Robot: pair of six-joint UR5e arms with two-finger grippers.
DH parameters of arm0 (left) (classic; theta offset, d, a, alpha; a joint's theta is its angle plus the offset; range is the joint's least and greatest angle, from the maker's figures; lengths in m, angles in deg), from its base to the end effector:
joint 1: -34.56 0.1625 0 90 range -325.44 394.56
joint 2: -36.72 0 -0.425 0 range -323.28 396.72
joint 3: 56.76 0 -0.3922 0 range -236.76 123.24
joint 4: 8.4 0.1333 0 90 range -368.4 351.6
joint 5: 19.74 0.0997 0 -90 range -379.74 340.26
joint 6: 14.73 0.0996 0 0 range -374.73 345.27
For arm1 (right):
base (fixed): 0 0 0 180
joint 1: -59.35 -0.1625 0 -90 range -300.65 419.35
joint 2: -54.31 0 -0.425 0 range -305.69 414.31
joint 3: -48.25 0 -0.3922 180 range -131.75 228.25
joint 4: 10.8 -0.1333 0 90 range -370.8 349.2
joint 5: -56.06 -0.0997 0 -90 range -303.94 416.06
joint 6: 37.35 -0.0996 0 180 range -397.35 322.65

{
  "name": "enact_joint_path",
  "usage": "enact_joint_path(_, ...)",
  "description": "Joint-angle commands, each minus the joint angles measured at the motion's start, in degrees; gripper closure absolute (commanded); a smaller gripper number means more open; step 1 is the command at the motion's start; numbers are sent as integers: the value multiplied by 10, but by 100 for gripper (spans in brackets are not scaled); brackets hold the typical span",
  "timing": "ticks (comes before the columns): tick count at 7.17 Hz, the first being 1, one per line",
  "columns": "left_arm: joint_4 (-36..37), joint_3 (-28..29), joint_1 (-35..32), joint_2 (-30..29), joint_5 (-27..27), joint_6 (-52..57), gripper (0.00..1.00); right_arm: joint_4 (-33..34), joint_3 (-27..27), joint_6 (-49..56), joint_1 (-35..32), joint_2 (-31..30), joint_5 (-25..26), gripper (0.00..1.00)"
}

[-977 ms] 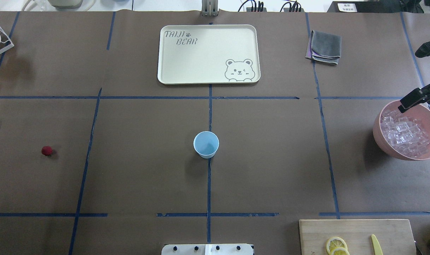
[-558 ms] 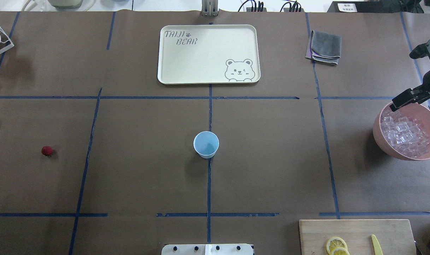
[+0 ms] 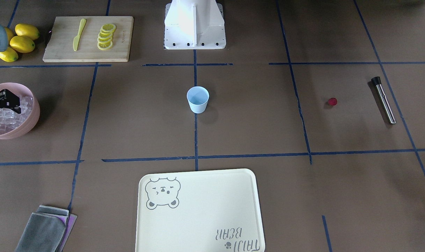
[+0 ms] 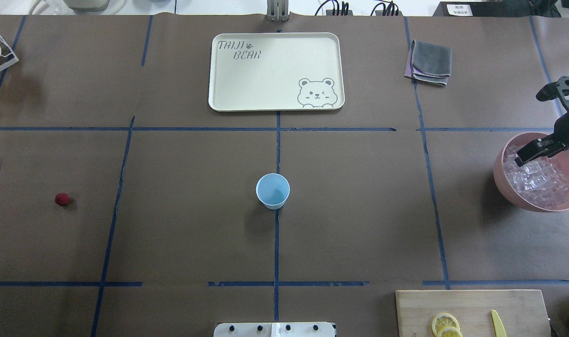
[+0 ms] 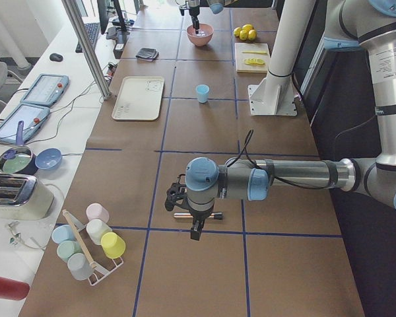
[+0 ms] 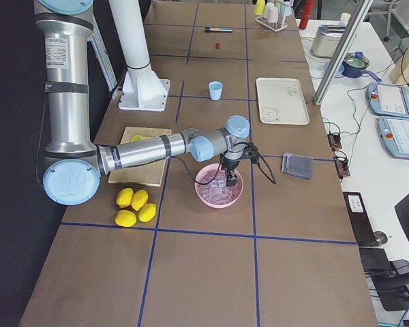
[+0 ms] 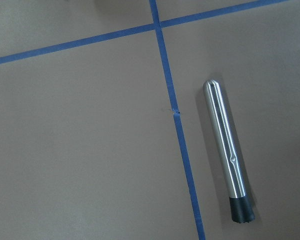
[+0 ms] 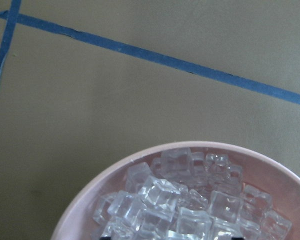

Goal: Mash ice and strawberries in cup
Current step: 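Lower the right gripper into the bowl and grasp an ice cube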

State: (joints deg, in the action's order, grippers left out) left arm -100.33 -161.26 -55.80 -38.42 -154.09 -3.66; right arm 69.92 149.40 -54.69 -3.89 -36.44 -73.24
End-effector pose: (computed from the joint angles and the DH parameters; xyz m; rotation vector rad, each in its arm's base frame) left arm -0.0661 -0.3844 0.6442 0.1031 0.7688 0.1881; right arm -0.1624 -0.4781 0.5557 0.0509 -0.7553 -0.2743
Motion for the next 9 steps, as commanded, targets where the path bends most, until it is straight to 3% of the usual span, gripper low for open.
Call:
enact_joint_path(1, -1, -1, 0, 0, 0, 0, 0, 0, -8, 1, 1, -5, 0, 32)
enact_joint_path(6, -1, -2, 0, 0, 0, 0, 0, -3, -20, 8, 6, -2, 0, 35)
enact_joint_path(9, -1, -2, 0, 0, 0, 0, 0, -4, -18, 8, 11, -3, -1, 42)
